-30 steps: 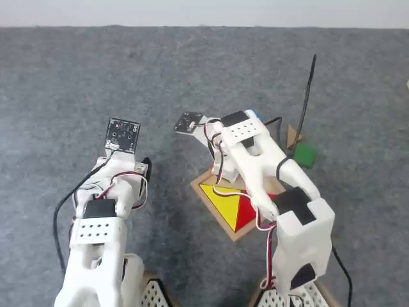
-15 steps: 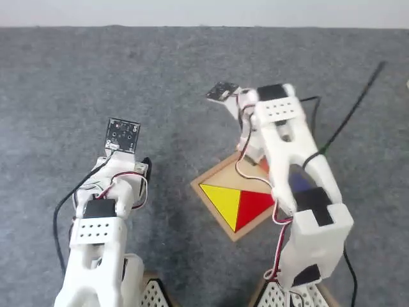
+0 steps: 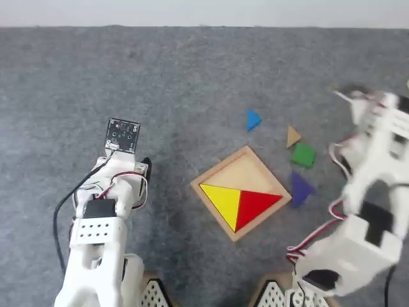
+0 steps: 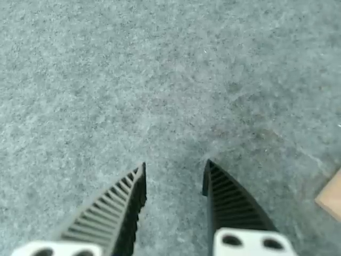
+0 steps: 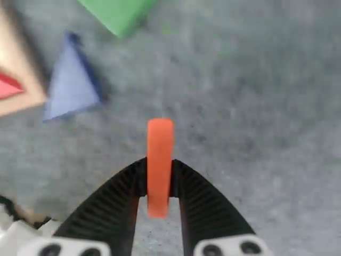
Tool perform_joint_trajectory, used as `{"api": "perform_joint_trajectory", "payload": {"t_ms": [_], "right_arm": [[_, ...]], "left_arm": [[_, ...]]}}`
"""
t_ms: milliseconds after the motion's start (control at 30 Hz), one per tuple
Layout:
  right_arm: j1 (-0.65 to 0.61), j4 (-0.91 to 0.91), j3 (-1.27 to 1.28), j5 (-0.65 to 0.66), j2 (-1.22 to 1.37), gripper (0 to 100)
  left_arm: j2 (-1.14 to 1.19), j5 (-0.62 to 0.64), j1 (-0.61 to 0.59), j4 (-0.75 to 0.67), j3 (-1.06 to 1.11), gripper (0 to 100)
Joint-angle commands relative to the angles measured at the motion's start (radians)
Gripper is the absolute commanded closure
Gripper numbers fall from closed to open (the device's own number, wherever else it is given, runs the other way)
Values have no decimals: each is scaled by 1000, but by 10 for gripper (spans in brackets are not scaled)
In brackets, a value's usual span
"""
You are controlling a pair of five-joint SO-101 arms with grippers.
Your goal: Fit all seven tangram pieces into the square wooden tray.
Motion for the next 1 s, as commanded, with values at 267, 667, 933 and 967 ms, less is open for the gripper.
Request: {"api": "perform_joint_trajectory", "payload": {"t_ms": [267,667,933,967], "right_arm": [[85,-483,356,-15,56,980],[137,-544,307,29,58,660],[188,-538,281,29,28,649],[188,-538,282,29,27,649]], "left_arm": [[3,-8,-3,-25,-31,825],[3,-8,-3,-52,-19,826],[3,-8,-2,-52,-18,826],[3,-8,-2,-52,-18,826]]}}
